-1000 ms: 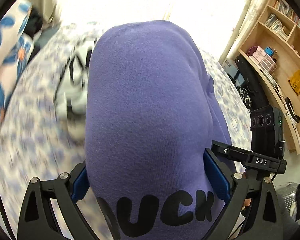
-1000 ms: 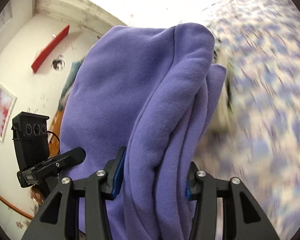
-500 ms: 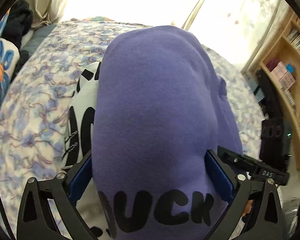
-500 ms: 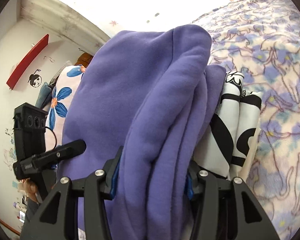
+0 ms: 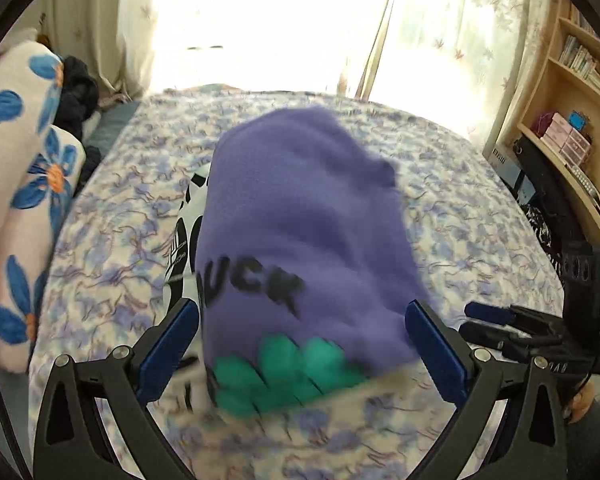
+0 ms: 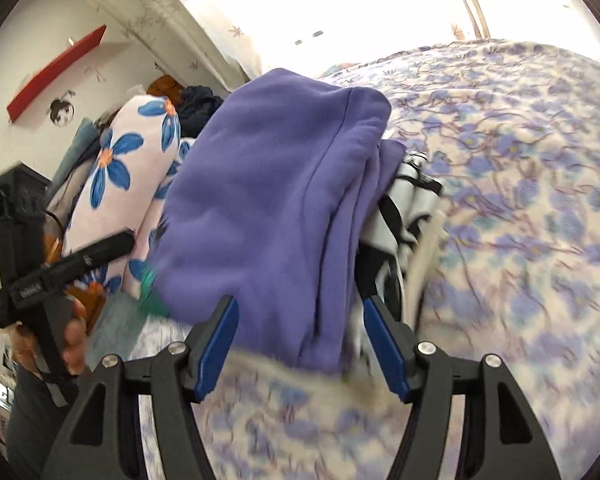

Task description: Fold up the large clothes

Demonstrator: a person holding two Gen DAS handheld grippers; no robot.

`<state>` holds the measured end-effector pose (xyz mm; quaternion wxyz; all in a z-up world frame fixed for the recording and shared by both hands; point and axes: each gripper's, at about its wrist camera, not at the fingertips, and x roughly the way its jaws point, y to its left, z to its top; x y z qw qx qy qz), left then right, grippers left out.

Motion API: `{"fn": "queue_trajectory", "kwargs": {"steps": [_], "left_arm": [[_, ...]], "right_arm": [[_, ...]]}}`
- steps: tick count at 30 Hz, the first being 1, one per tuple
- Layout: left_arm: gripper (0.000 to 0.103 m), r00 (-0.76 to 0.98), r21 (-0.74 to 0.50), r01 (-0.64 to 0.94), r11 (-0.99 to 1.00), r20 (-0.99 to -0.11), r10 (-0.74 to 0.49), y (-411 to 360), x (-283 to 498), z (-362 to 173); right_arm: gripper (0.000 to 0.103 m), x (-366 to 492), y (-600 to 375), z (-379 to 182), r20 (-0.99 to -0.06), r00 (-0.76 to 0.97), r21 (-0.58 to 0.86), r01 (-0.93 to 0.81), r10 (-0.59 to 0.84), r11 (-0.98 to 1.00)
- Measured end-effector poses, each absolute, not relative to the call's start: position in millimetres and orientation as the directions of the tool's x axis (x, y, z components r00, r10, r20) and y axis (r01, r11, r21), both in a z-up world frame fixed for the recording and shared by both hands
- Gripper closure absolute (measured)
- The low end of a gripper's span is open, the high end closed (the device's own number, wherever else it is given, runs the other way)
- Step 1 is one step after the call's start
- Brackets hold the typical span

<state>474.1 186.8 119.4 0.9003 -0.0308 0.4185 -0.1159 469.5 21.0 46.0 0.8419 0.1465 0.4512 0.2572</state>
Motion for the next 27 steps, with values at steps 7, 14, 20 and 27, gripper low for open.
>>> {"fn": "queue_trajectory", "kwargs": {"steps": [7, 14, 20, 27], "left_arm": [[0.0, 0.672, -0.097, 0.157, 0.983, -0.719, -0.178, 141.1, 369.5, 171.5], [0.0, 0.685, -0.121, 0.136, 0.983, -0.706, -0.181, 97.5, 263.4, 194.2], [0.0, 0.706, -0.064, 0.129, 0.99, -0.694, -0.137, 56.8, 184.4, 187.9], [0.0, 0.701, -0.044, 0.143, 0.989, -0.701, -0.133, 17.2, 130.4, 157.1]], "right_arm": [[0.038, 374.0, -14.5, 104.2, -0.708, 0.454, 0.443, -0.309, 0.54, 0.841], [0.037, 278.9, -49.5, 152.4, -0.738, 0.481, 0.354, -0.321, 0.473, 0.878], [0.032, 209.2, -77.4, 164.9, -0.75, 0.49, 0.315, -0.326, 0.444, 0.891], [0.029, 155.9, -100.7, 143.9, -0.756, 0.504, 0.298, -0.304, 0.418, 0.905]]}}
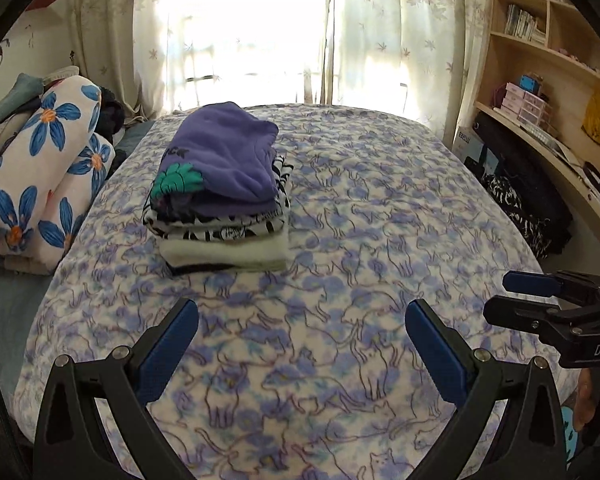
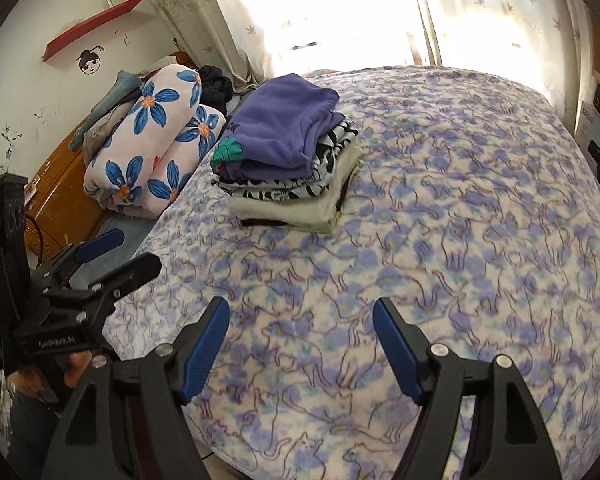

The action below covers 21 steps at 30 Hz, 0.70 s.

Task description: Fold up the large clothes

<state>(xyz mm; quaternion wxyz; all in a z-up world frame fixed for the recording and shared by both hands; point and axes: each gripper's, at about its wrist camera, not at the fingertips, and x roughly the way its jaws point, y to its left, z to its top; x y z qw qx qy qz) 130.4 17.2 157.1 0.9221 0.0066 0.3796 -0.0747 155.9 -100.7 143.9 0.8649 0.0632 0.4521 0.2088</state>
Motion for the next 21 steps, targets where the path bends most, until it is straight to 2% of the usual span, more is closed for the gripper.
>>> {"fn": "queue_trajectory", "kwargs": {"steps": [5, 8, 13, 21], "left_arm": [[0.0, 0.684, -0.086, 0.099, 0.991, -0.718, -0.13, 6.5, 108.9, 125.1], [0.0, 0.671, -0.113, 0.1, 0.989, -0.726, -0.151, 1.2, 97.4, 105.0], [0.0, 0.682, -0.065, 0.061, 0.996, -0.726, -0.09, -10.6, 77.4, 76.3], [0.0, 0.677, -0.06, -0.002, 0.998, -0.735, -0.043, -16.6, 59.3, 45.9]], "right_arm": [[0.028, 127.4, -119.3, 116.7, -0.746, 0.565, 0.26, -0.242, 0.353, 0.935], [0.021, 113.3, -126.8, 98.9, -0.738, 0.593, 0.25, -0.203, 0.323, 0.947], [0.019, 93.7, -135.6, 67.9, -0.736, 0.619, 0.241, -0.141, 0.275, 0.96], [0.019, 63.8, -143.4, 41.0, -0.731, 0.651, 0.224, -0.056, 0.206, 0.973]]}}
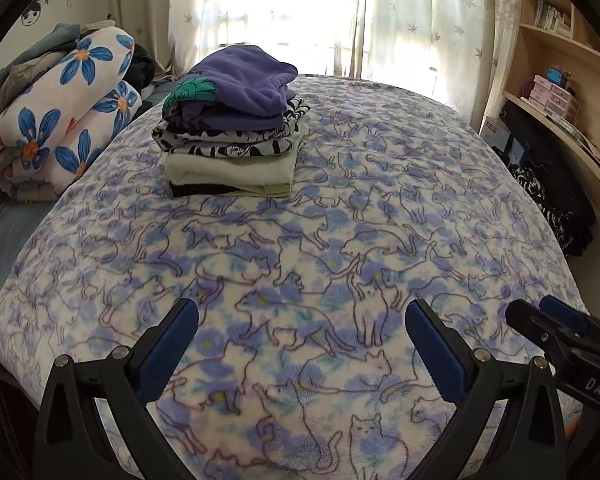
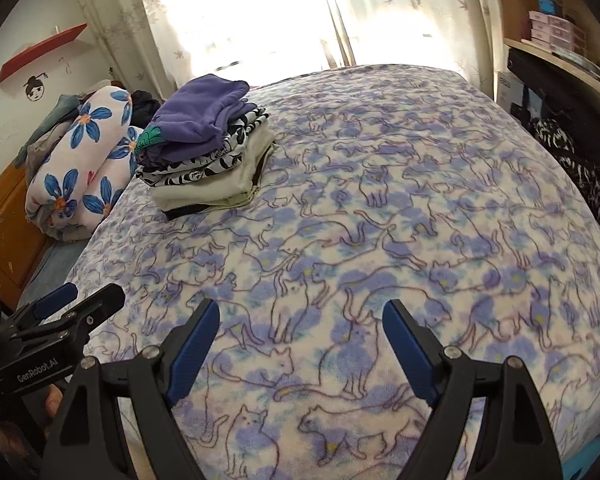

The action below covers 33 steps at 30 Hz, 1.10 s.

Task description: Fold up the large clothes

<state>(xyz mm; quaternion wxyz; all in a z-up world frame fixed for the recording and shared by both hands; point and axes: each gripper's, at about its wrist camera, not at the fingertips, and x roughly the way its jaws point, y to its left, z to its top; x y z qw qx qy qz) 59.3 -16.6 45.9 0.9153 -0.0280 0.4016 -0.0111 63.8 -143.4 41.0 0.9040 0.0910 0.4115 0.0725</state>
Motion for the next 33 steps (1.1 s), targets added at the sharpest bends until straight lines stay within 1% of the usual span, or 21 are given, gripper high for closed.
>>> {"fn": "queue_trajectory", "kwargs": {"steps": [3, 6, 10, 15, 20, 27, 33], "left_arm": [[0.0, 0.663, -0.066, -0.009, 0.998, -0.747, -0.043, -19.7, 54.5, 36.9], [0.0, 0.644, -0.07, -0.005, 0.998, -0.763, -0.05, -22.6, 49.2, 28.0], [0.0, 0.635, -0.049, 0.006, 0.999, -0.771, -0.041, -29.1, 39.6, 20.8], [0.0, 0.63, -0.044, 0.008, 0.999, -0.776, -0.039, -34.9, 30.8, 15.1], [0.0, 0.621, -0.051, 0.002, 0.999, -0.783, -0.041, -36.7, 26.9, 9.6], [0.001, 0.625, -0.033, -0.016, 0.999, -0.78, -0.015, -38.2, 22.1, 6.6], [0.001, 0.62, -0.033, -0.01, 0.999, -0.784, -0.02, -40.7, 19.2, 5.7]], "right_arm": [[0.019, 54.0, -146.0, 30.3, -0.735, 0.65, 0.232, -0.025, 0.192, 0.972], [0.019, 48.3, -147.6, 20.8, -0.747, 0.645, 0.208, -0.004, 0.162, 0.978], [0.019, 40.1, -150.2, 12.5, -0.758, 0.636, 0.189, 0.006, 0.142, 0.982], [0.019, 32.0, -150.2, 11.9, -0.75, 0.645, 0.19, -0.004, 0.148, 0.982], [0.019, 25.9, -143.1, 11.5, -0.741, 0.658, 0.157, -0.026, 0.135, 0.987], [0.019, 19.1, -136.5, 5.9, -0.743, 0.652, 0.158, -0.055, 0.155, 0.986], [0.019, 16.6, -136.9, 5.6, -0.742, 0.652, 0.162, -0.051, 0.155, 0.986]]}}
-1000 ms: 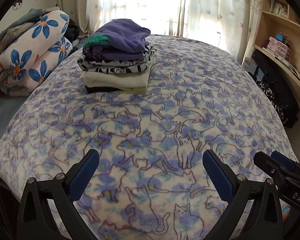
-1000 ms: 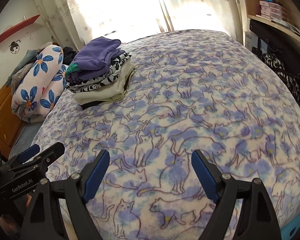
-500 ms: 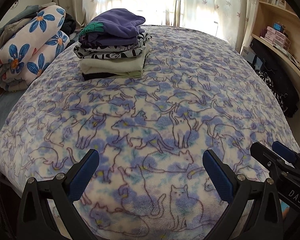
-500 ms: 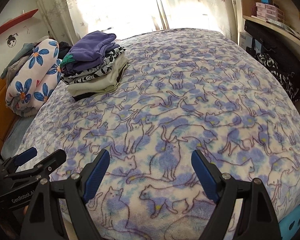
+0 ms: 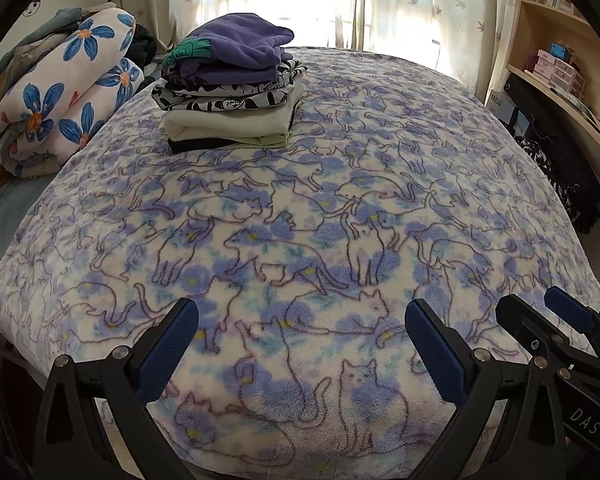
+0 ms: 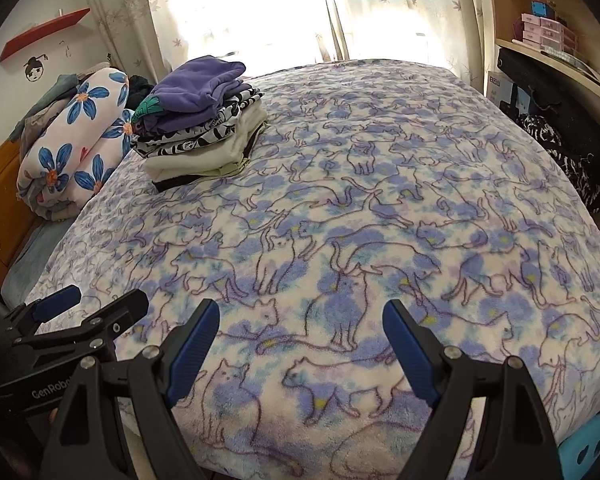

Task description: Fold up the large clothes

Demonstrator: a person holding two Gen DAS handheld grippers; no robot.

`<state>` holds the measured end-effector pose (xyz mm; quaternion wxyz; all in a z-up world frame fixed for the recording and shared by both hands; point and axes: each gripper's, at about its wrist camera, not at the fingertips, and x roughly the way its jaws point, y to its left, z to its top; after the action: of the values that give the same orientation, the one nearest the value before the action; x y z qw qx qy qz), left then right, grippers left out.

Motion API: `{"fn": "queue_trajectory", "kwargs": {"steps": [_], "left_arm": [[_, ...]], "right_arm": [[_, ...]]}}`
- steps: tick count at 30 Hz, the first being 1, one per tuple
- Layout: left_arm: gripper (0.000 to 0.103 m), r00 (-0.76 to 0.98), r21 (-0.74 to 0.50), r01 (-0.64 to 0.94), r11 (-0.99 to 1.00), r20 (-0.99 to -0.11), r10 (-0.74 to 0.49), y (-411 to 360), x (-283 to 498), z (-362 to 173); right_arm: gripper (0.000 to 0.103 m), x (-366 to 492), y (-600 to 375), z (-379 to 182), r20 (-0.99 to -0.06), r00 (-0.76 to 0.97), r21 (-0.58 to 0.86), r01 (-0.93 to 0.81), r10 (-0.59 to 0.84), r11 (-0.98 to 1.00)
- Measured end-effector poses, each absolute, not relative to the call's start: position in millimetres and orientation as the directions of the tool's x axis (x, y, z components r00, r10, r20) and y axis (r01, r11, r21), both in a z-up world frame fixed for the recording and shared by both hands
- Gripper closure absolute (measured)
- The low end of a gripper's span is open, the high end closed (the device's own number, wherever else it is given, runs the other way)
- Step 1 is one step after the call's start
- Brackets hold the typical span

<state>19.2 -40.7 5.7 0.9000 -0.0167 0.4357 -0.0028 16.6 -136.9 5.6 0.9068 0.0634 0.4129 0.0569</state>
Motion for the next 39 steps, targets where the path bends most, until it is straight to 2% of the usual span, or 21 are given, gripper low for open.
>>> {"fn": "queue_trajectory", "kwargs": {"steps": [39], "left_arm": [[0.001, 0.63, 0.004, 0.023, 1.0, -0.776, -0.012, -58.4, 11.1, 10.2]], "right_arm": [[0.019, 0.0, -155.4, 7.2, -0.734, 0.669, 0.155, -0.01, 0.122, 0.988]]}}
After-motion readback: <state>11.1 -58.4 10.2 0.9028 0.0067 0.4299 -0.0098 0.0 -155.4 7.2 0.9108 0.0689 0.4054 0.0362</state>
